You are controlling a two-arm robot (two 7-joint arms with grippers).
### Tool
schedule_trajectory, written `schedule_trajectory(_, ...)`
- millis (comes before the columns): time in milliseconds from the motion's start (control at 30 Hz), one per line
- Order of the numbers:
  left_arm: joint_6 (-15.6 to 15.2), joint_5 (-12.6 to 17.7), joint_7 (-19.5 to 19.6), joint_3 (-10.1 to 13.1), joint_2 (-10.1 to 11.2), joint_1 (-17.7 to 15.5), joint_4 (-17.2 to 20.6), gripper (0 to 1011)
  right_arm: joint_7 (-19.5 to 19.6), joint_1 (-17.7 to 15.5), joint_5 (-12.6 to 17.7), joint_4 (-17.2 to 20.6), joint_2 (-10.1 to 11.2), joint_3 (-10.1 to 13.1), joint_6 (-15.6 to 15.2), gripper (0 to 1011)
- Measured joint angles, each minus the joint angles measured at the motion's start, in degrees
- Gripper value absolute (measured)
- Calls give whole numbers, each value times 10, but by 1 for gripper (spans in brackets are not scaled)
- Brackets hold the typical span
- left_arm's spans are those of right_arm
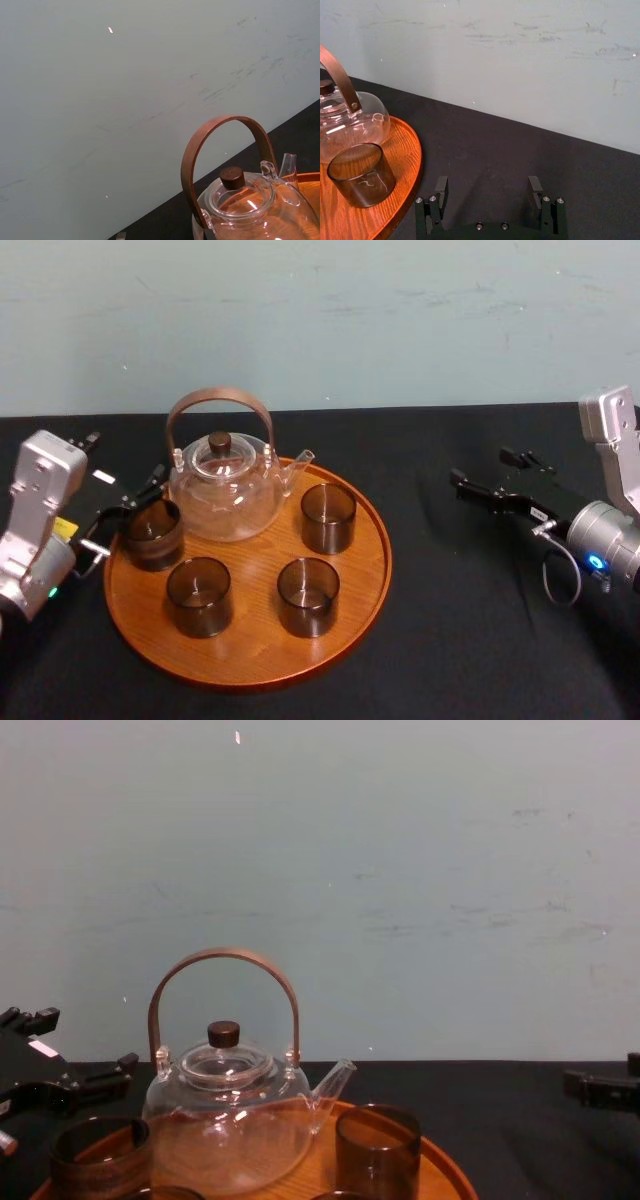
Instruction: Pick up the glass from the table and place it on the tray.
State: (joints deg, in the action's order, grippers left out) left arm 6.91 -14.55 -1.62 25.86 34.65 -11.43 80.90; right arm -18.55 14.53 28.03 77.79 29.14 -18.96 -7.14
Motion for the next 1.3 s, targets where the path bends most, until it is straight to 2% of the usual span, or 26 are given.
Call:
schedule_trajectory(233,0,0,0,0,0,0,0,1001,-3,2,-5,-8,-9,7,-11,1002)
schedule_trajectory(1300,0,0,0,0,0,0,0,1001,-4,2,-5,-7,-7,5,-9,1002)
